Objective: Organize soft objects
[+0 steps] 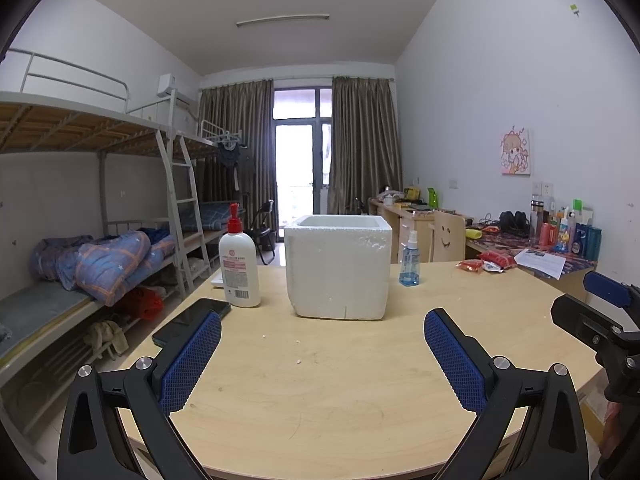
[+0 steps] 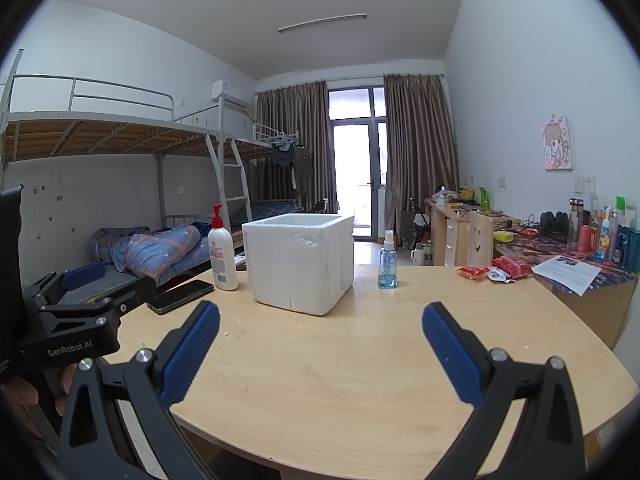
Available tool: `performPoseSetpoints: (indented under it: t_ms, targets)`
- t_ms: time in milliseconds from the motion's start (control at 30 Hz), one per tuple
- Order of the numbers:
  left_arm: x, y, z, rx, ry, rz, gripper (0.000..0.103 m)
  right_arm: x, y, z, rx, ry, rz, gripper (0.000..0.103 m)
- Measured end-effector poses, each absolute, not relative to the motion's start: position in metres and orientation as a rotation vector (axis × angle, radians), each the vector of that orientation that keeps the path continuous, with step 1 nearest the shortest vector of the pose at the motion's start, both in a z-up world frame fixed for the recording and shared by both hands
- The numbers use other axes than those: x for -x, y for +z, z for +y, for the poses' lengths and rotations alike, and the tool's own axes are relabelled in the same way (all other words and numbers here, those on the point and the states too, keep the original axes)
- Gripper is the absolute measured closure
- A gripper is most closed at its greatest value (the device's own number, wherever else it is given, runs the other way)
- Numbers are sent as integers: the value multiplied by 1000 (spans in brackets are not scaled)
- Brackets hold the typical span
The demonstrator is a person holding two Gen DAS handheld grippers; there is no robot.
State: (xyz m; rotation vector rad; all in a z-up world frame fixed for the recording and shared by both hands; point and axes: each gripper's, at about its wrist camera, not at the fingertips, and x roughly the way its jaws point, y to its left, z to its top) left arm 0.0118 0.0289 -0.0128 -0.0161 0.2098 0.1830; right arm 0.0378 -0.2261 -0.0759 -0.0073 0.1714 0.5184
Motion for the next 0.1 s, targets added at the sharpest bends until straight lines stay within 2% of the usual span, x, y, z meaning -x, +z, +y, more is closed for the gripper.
performPoseSetpoints:
  t_ms: [100]
  targets:
    - [-11,-13,28,18,187,207,1,-38,-76,-225,5,518,173,1]
